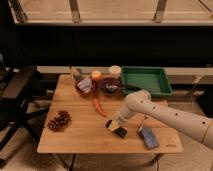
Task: Wipe table surface with eraser
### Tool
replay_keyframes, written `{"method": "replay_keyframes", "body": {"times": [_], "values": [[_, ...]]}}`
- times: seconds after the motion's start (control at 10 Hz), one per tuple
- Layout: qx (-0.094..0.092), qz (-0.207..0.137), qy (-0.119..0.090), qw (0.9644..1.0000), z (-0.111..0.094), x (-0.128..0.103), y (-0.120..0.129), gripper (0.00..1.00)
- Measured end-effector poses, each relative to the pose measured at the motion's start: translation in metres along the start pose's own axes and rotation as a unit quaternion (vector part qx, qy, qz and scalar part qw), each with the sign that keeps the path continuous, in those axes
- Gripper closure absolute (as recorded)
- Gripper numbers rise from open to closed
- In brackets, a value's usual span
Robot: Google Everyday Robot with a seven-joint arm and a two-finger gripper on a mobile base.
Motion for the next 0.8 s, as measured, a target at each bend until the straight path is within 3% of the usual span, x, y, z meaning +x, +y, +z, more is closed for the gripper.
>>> {"method": "replay_keyframes", "body": {"times": [0.2,0.4,0.6,0.8], "values": [[-0.02,-0.038,-0.012,0.999,0.011,-0.034,0.031,0.86],[-0.037,-0.052,-0.011,0.9979,0.018,-0.044,0.052,0.86],[-0.059,-0.04,-0.005,0.9974,0.026,-0.035,0.067,0.86],[-0.062,-0.02,0.008,0.9978,0.026,-0.013,0.067,0.86]]}}
